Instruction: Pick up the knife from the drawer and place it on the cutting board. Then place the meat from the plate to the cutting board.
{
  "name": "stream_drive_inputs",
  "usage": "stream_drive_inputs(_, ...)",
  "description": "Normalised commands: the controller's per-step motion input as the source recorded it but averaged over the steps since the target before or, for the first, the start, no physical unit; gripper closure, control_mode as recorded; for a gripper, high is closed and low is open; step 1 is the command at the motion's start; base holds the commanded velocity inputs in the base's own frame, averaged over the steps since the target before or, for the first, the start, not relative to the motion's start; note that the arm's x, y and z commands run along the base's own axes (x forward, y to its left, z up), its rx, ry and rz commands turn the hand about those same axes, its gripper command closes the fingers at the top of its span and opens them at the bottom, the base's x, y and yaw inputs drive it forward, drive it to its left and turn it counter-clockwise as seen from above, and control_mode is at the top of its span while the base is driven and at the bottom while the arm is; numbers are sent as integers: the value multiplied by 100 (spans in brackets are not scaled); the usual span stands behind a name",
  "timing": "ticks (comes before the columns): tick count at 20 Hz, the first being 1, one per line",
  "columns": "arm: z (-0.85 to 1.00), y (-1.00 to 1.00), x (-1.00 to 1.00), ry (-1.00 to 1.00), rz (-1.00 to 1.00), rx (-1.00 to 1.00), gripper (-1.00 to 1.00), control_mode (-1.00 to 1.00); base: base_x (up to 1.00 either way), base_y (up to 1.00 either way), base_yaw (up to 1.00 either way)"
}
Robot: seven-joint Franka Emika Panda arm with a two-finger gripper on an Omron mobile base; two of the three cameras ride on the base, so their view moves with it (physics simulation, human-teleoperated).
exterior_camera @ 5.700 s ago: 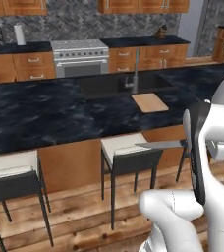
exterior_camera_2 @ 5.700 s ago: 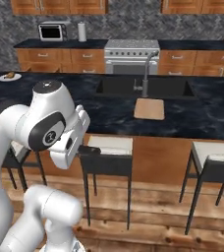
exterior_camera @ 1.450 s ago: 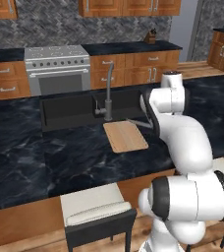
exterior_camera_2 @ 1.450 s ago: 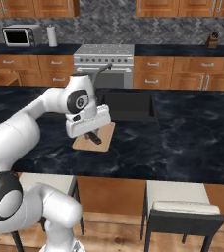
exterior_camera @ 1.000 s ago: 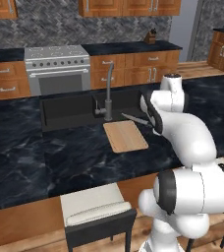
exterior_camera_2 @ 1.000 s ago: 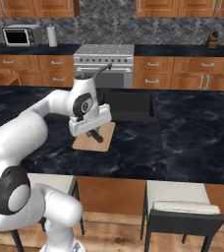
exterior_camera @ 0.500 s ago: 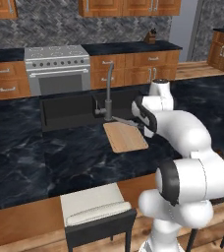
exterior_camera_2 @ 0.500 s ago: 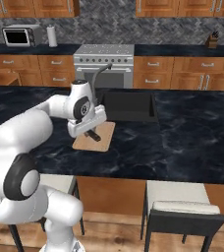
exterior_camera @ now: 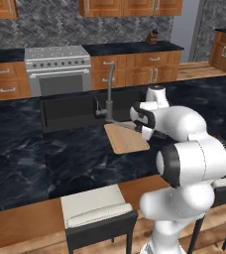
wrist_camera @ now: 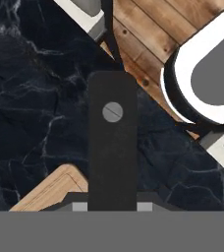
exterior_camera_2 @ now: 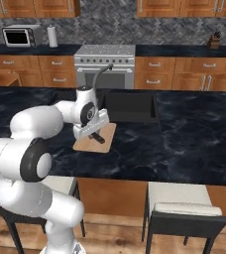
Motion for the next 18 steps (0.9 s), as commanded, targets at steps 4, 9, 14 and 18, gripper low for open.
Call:
stream_drive_inputs(4, -24, 20, 56, 0, 0, 0, 100, -100, 0, 0, 0)
stream_drive_inputs(9, -27, 15, 47, 2, 0, 0, 100, -100, 0, 0, 0)
stream_drive_inputs(14, -20, 0, 44, 0, 0, 0, 100, -100, 0, 0, 0)
stream_drive_inputs(18, -22, 0, 41, 0, 0, 0, 100, -100, 0, 0, 0)
